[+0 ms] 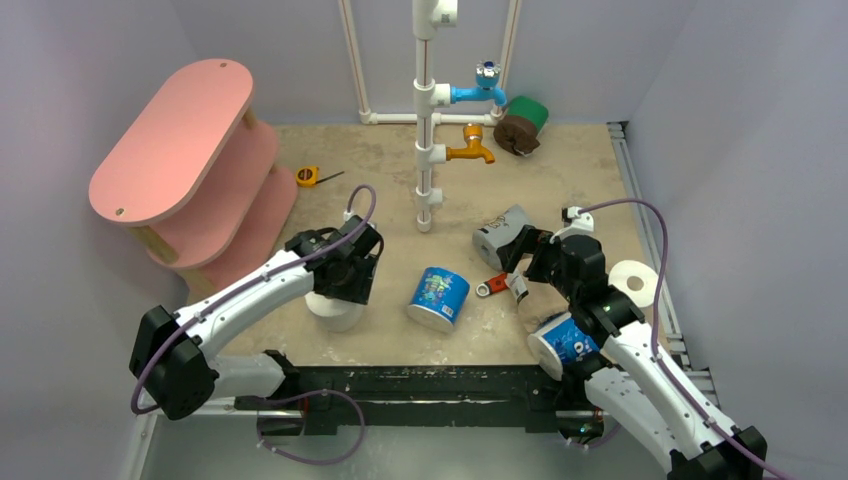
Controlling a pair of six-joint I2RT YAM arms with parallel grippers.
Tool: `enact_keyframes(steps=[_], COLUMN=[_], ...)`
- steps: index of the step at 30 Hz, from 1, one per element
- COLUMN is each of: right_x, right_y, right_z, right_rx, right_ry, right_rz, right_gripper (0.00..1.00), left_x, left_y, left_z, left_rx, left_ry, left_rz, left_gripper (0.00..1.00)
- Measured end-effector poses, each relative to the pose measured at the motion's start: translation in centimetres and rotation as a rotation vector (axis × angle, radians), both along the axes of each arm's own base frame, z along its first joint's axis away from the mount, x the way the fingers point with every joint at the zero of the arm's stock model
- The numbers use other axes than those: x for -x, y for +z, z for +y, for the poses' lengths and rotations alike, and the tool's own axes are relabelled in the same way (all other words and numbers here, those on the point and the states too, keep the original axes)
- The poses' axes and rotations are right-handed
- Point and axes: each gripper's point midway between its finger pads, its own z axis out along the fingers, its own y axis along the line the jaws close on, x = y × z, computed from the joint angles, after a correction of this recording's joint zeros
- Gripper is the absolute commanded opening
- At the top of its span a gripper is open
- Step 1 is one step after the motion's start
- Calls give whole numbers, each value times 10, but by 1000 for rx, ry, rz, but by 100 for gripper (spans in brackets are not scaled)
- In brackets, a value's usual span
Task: Place and organize the paper towels onto the shelf
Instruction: Pick up the paper towel from the center of the board.
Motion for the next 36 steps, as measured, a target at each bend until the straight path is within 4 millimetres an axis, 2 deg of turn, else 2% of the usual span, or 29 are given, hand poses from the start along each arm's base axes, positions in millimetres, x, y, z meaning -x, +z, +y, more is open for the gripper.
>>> enact_keyframes(steps=[4, 14, 25, 30, 33, 36], right_x=[1, 1, 2, 2, 2, 2], right_y=[1, 2, 3, 3, 3, 3], right_z=[1, 2, 2, 2, 2, 2], right_rx=[-5, -9, -11, -10, -9, -8], right_ry=[8, 13, 14, 14, 15, 15], right_rz=[-1, -4, -9, -9, -9, -10], right_gripper=[99, 99, 99, 99, 99, 99], left_x=[3, 3, 5, 11, 9, 3], left_y=[-8, -11, -5, 9, 32, 64], left_z=[1, 0, 1, 9, 12, 15], left_rx=[-6, -7, 10, 5, 11, 19], left_ry=[16, 31, 28, 29, 28, 24], left_rz=[19, 25, 15, 0, -41, -103], left_gripper=[51, 37, 26, 24, 23, 23])
